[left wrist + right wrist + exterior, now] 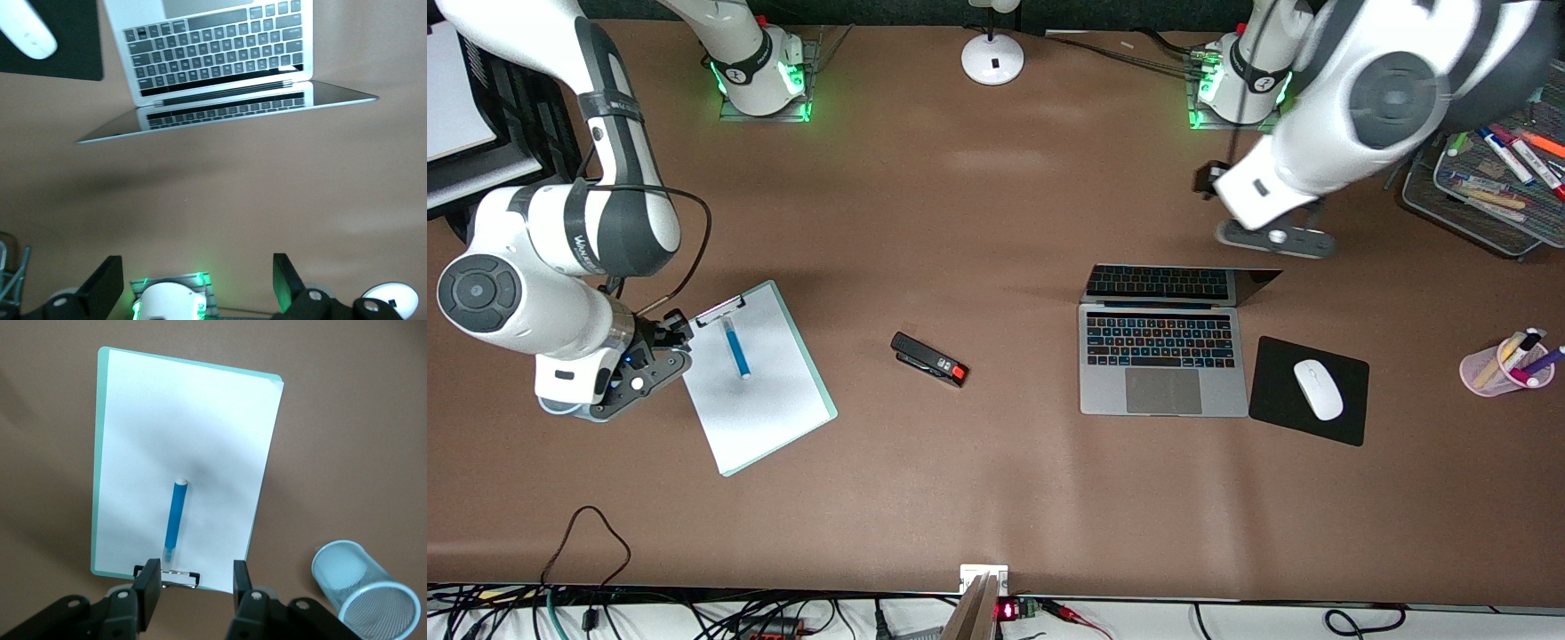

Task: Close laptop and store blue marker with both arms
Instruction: 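Reach the right gripper to the blue marker while the left gripper approaches the laptop, then grasp the blue marker with the right gripper while the left gripper reaches the lid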

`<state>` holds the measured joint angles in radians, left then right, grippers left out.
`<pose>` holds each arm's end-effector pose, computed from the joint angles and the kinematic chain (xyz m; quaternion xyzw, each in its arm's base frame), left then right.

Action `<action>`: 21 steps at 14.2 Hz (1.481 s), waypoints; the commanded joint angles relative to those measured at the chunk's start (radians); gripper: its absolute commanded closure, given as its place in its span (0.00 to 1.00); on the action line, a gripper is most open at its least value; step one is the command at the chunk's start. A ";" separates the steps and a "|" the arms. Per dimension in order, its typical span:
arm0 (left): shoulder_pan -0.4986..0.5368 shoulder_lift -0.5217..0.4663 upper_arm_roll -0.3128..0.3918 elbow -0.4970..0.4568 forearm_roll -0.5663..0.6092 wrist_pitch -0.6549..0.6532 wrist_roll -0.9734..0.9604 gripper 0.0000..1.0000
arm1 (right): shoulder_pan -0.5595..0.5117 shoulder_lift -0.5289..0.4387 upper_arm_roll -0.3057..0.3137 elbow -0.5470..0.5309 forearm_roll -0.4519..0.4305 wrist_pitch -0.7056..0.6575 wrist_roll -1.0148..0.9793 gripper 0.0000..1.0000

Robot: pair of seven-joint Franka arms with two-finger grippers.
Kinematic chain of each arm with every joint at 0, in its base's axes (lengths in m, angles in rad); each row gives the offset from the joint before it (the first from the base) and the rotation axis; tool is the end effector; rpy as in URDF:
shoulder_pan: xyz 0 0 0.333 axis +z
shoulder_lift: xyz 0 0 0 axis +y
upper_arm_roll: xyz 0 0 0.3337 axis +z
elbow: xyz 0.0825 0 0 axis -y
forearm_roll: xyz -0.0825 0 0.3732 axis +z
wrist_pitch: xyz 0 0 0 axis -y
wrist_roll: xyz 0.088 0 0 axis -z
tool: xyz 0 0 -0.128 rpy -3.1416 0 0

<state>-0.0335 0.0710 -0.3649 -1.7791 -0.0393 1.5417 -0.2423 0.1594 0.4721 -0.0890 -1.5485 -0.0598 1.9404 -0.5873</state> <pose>0.4898 -0.2069 0.4904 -0.9850 0.0761 0.1537 0.0172 0.6728 0.0503 0.3715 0.9393 0.3374 -0.0502 0.0362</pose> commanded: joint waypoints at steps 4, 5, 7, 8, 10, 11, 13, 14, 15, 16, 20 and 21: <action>0.015 -0.163 -0.048 -0.314 -0.011 0.241 -0.008 0.11 | 0.005 0.069 -0.003 0.002 0.005 0.070 -0.014 0.49; 0.020 -0.172 -0.048 -0.327 -0.013 0.242 -0.008 0.24 | 0.009 0.082 -0.003 0.002 0.005 0.080 -0.011 0.50; 0.026 -0.168 -0.048 -0.327 -0.013 0.238 0.000 0.61 | 0.011 0.114 -0.003 0.004 0.005 0.103 0.013 0.52; 0.026 -0.166 -0.048 -0.325 -0.013 0.238 0.000 0.77 | 0.008 0.131 -0.003 0.004 0.006 0.132 0.015 0.52; 0.032 -0.162 -0.048 -0.324 -0.013 0.233 -0.003 0.97 | 0.008 0.154 -0.002 0.002 0.037 0.149 0.020 0.54; 0.032 -0.157 -0.048 -0.324 -0.013 0.233 -0.011 1.00 | 0.009 0.157 -0.002 -0.005 0.069 0.149 0.036 0.54; 0.032 -0.134 -0.048 -0.324 -0.014 0.233 -0.011 1.00 | 0.008 0.169 -0.002 -0.019 0.083 0.164 0.043 0.54; 0.038 -0.114 -0.048 -0.324 -0.014 0.241 -0.011 1.00 | 0.009 0.174 -0.002 -0.042 0.083 0.193 0.059 0.53; 0.044 -0.093 -0.048 -0.322 -0.017 0.250 -0.011 1.00 | 0.012 0.174 -0.002 -0.076 0.083 0.243 0.072 0.54; 0.050 -0.080 -0.048 -0.325 -0.048 0.280 -0.012 1.00 | 0.015 0.174 -0.002 -0.103 0.083 0.288 0.073 0.54; 0.064 -0.008 -0.046 -0.332 -0.070 0.399 -0.012 1.00 | 0.020 0.177 -0.002 -0.151 0.083 0.341 0.109 0.59; 0.064 0.004 -0.046 -0.332 -0.070 0.426 -0.012 1.00 | 0.020 0.177 -0.002 -0.156 0.083 0.342 0.110 0.59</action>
<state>0.0204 0.0494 -0.4007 -2.1107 -0.0867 1.9197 -0.2540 0.1722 0.6643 -0.0880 -1.6780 0.0084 2.2658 -0.4961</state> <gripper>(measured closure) 0.991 0.581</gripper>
